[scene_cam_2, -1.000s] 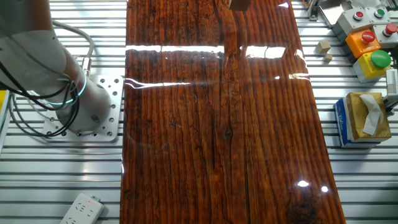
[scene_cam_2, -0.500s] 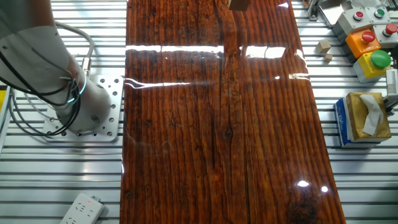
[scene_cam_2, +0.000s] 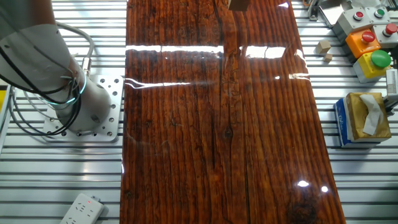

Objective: Pick up the small block on the left and move it to the right

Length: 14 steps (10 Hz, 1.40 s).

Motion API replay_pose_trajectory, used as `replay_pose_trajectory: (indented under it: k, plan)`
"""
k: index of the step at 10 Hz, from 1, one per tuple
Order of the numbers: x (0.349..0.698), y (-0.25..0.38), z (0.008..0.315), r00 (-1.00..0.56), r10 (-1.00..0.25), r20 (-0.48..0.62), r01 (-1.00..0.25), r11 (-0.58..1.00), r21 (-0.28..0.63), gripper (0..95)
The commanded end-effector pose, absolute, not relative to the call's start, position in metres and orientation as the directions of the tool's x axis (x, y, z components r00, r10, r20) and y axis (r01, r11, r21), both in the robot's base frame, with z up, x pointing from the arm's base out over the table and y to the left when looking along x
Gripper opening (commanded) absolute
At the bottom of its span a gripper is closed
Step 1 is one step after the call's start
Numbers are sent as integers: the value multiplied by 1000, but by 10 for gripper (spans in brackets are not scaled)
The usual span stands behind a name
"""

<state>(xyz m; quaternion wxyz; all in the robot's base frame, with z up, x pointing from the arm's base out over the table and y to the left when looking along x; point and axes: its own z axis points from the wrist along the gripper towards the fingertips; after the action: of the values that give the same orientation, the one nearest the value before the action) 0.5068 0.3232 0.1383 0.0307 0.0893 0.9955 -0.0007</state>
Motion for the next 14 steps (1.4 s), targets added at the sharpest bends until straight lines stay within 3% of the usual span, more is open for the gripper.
replay_pose_trajectory:
  k: [1, 14]
  plan:
    - [507, 322, 135, -982, 178, -66, 178, 984, 4, 0]
    - [514, 315, 82, -977, 193, -87, 193, 981, 15, 0]
